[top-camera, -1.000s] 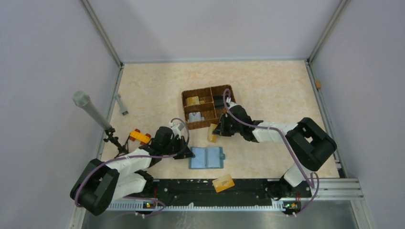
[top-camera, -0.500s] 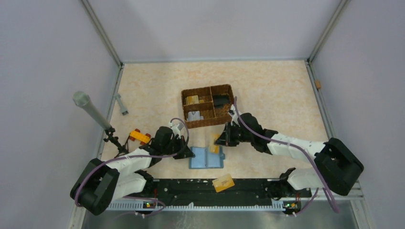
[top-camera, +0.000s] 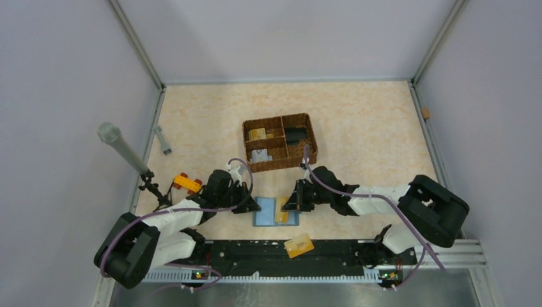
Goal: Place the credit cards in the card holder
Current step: Insert the credit card into the card holder.
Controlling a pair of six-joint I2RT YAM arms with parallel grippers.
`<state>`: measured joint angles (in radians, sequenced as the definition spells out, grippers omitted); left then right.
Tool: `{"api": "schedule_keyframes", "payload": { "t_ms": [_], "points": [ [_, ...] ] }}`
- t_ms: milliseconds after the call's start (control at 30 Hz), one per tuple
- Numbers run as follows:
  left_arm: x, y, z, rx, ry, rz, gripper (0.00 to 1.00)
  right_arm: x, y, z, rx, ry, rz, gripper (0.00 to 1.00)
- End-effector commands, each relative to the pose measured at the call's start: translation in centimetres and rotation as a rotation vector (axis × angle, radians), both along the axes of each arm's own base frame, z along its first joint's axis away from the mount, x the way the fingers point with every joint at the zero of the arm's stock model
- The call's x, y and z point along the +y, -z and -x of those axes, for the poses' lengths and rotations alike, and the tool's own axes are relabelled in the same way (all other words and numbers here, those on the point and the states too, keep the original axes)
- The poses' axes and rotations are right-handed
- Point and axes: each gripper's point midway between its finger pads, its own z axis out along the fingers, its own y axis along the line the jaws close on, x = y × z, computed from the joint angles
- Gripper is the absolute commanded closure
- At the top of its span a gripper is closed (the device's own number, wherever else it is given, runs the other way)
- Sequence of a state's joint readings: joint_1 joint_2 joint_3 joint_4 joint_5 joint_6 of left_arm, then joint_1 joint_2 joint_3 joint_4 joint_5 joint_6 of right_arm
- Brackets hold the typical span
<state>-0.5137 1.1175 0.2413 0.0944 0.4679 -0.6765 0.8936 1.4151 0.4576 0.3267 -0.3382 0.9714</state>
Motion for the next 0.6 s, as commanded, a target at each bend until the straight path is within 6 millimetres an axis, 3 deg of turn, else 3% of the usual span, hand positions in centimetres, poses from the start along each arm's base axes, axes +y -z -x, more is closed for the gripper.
{"api": "schedule_keyframes", "payload": {
  "t_ms": [0, 567],
  "points": [
    [0.4, 1.1, 0.8, 0.008, 0.027, -0.033, 1.00, 1.5, -0.4, -0.2, -0.002, -0.004, -0.064, 1.00],
    [0.4, 1.2, 0.8, 0.015, 0.028, -0.036, 1.00, 1.2, 3.7, 1.4, 0.142, -0.011, -0.003, 1.00]
  ]
}}
